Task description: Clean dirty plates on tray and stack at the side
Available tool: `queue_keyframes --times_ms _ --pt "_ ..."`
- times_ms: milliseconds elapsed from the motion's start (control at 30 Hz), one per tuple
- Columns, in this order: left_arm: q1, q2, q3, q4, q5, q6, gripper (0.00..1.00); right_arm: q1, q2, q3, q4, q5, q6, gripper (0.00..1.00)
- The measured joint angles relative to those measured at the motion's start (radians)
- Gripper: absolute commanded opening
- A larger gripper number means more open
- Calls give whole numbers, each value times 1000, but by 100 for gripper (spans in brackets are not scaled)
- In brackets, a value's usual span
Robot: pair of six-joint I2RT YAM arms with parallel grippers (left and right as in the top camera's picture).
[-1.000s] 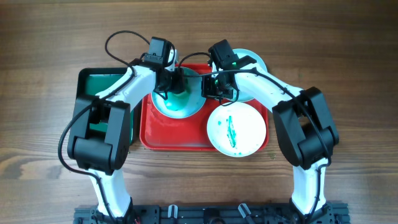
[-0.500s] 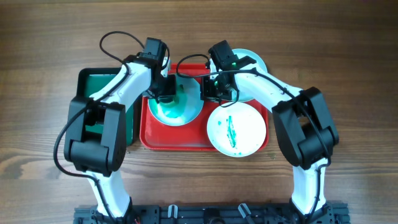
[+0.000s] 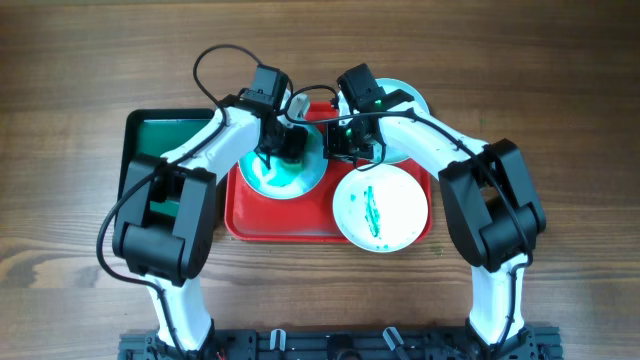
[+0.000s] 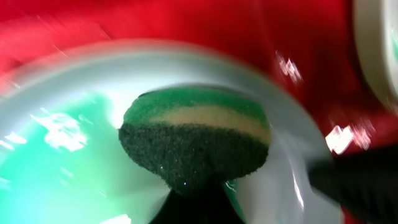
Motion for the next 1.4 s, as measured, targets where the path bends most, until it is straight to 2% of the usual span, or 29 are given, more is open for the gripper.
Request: queue_keyframes --times_ms 200,300,400,567,667,800,867,967,1100,1167,1267,1400 --pt "-6 0 0 54 -322 -109 4 1 0 0 2 -23 0 4" --pt "-6 0 1 14 -379 -119 4 5 0 0 3 -33 0 4" --pt "-6 0 13 -59 -345 -66 4 9 0 0 -4 -36 0 4" --pt "-3 -5 22 -155 -155 94 4 7 0 0 -14 -35 0 4" --pt "-6 -4 21 -172 -45 162 4 6 0 0 -14 -35 0 4" --pt "-16 -4 10 -126 10 188 4 5 0 0 -14 -34 0 4" --pt "-21 -3 4 -72 -5 159 4 3 0 0 -12 -32 0 4" --pt "-33 0 3 12 -102 68 4 2 0 0 -4 -32 0 4" --pt "-34 0 3 23 -286 -113 4 2 0 0 -1 -34 0 4" --pt "-22 0 6 -32 -358 -230 4 4 0 0 1 -42 0 4" --pt "-2 -2 22 -163 -373 -326 4 10 0 0 3 -56 0 4" --pt "9 -6 30 -298 -302 -327 4 13 0 0 2 -63 -7 4"
